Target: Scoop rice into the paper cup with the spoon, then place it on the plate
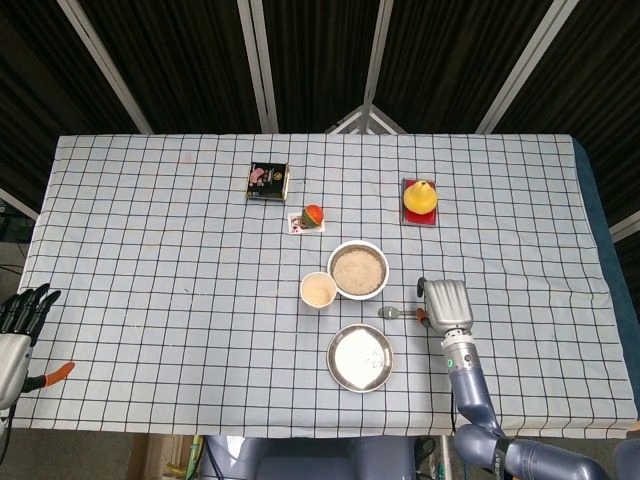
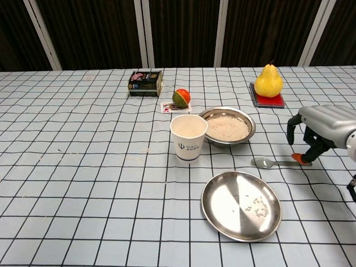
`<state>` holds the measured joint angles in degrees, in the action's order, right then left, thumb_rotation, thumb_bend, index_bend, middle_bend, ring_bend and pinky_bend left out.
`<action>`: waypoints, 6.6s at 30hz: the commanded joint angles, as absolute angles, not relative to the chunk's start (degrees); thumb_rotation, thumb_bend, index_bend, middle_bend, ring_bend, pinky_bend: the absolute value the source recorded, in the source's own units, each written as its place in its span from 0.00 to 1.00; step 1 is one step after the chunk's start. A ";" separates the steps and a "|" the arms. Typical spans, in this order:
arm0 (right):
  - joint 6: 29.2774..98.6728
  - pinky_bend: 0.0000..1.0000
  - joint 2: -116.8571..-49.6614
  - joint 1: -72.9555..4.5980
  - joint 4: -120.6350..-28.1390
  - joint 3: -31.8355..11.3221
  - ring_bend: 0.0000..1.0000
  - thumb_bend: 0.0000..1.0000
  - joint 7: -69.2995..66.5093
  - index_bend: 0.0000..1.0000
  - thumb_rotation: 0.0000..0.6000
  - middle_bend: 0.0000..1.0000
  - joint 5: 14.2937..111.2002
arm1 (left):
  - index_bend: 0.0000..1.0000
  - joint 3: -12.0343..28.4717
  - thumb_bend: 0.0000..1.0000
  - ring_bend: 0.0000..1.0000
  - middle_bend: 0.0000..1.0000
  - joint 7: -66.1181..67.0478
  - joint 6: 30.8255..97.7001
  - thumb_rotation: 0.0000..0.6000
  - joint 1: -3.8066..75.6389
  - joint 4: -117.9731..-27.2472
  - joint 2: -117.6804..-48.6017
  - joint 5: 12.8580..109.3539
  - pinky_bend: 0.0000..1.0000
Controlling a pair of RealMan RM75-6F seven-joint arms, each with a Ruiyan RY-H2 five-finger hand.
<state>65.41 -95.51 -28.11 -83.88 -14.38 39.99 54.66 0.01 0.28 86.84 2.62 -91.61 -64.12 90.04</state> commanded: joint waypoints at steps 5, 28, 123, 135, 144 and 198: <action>65.92 1.00 -95.57 -27.64 -83.77 -13.44 1.00 0.37 39.06 0.51 1.00 0.96 53.99 | 0.00 0.06 0.00 0.00 0.00 0.80 86.41 1.00 2.91 -91.97 -64.26 89.89 0.00; 66.74 1.00 -97.26 -28.23 -81.84 -12.27 1.00 0.38 38.88 0.57 1.00 0.96 51.30 | 0.00 0.08 0.00 0.00 0.00 0.58 86.17 1.00 3.09 -92.12 -64.25 89.36 0.00; 74.57 1.00 -84.58 -30.78 -94.69 -15.97 1.00 0.56 46.12 0.61 1.00 0.96 49.68 | 0.00 -0.34 0.00 0.00 0.00 0.45 85.20 1.00 3.45 -93.24 -63.64 88.58 0.00; 73.81 1.00 -83.86 -36.96 -97.02 -17.97 1.00 0.57 58.53 0.61 1.00 0.96 42.10 | 0.00 -1.00 0.00 0.00 0.00 -0.61 83.45 1.00 3.96 -94.05 -62.38 88.61 0.00; 75.86 1.00 -89.44 -44.73 -95.58 -19.45 1.00 0.58 69.51 0.61 1.00 0.96 33.56 | 0.00 -1.34 0.00 0.00 0.00 -2.83 81.49 1.00 4.46 -94.76 -60.94 87.71 0.00; 79.06 1.00 -107.12 -51.16 -70.26 -6.08 1.00 0.60 85.47 0.63 1.00 0.96 48.20 | 0.00 -1.77 0.00 0.00 0.00 -7.25 80.28 1.00 5.20 -95.34 -59.35 87.98 0.00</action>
